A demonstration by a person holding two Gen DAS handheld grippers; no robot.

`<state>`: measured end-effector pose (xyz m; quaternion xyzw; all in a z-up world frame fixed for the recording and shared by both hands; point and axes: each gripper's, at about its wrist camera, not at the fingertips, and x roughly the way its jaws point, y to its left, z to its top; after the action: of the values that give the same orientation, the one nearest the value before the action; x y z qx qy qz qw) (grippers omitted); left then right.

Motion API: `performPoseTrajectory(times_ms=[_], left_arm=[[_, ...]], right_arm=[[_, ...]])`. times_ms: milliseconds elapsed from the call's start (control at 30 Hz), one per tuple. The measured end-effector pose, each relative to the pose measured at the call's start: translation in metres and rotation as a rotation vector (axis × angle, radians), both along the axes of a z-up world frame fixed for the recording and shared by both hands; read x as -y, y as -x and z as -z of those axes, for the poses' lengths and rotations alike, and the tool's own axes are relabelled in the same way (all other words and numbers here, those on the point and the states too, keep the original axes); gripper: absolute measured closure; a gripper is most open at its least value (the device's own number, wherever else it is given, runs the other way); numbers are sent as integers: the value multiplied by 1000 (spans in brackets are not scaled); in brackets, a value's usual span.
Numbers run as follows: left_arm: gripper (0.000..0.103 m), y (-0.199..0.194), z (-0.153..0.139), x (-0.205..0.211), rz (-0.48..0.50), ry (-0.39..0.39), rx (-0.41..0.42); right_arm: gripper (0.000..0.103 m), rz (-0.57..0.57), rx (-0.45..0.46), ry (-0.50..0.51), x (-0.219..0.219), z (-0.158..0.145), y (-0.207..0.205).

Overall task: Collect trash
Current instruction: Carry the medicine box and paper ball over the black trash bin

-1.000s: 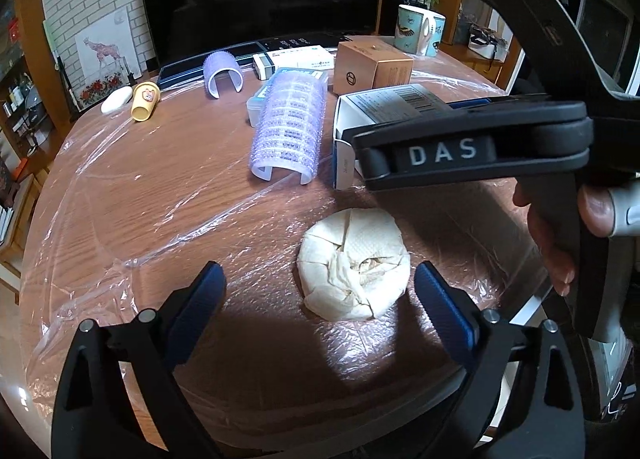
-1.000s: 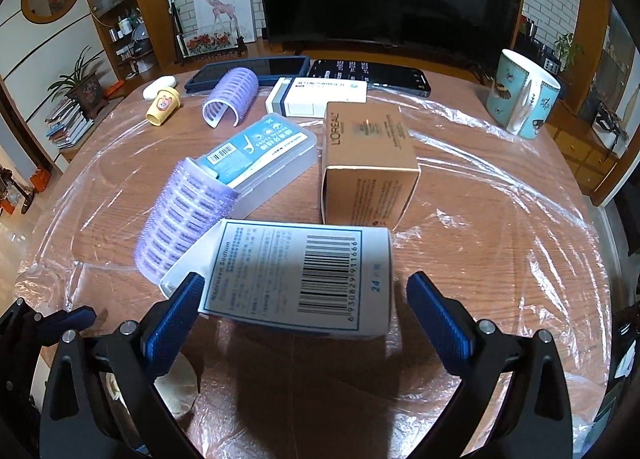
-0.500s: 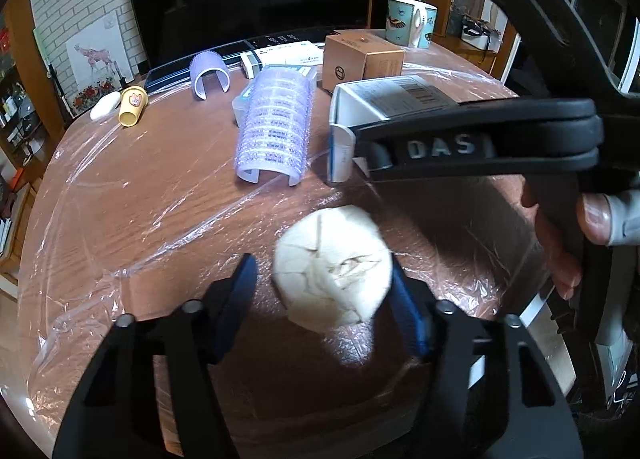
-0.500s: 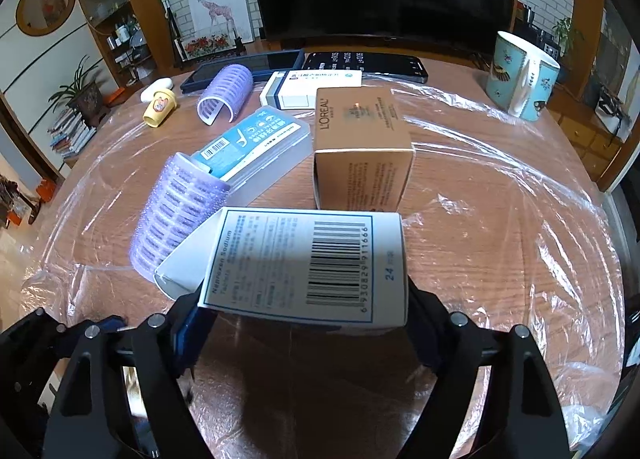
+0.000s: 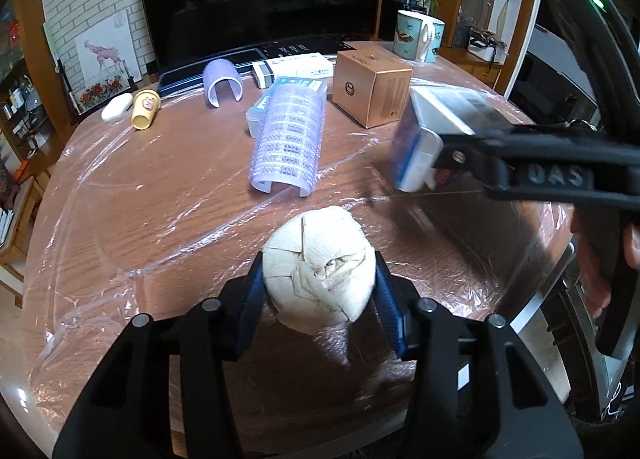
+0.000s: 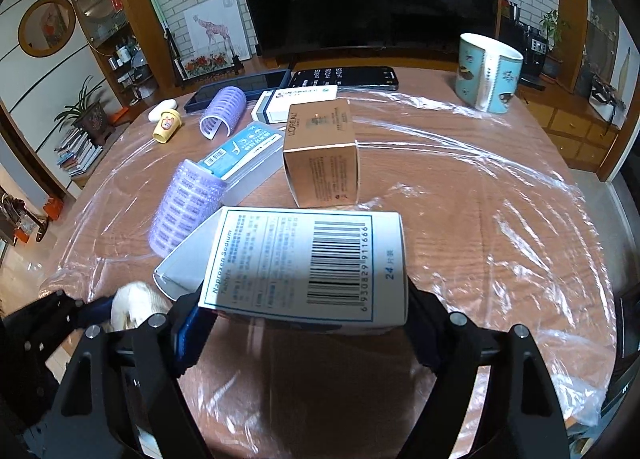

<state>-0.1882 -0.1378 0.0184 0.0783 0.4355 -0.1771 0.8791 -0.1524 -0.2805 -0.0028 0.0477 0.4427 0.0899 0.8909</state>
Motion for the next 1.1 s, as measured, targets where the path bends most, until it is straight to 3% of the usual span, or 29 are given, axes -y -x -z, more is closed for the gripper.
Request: performPoseTrajectory(times_ms=[1100], left_arm=[[52, 47, -22, -4, -154, -91, 17]], right_arm=[[23, -75, 19, -11, 11, -16, 97]])
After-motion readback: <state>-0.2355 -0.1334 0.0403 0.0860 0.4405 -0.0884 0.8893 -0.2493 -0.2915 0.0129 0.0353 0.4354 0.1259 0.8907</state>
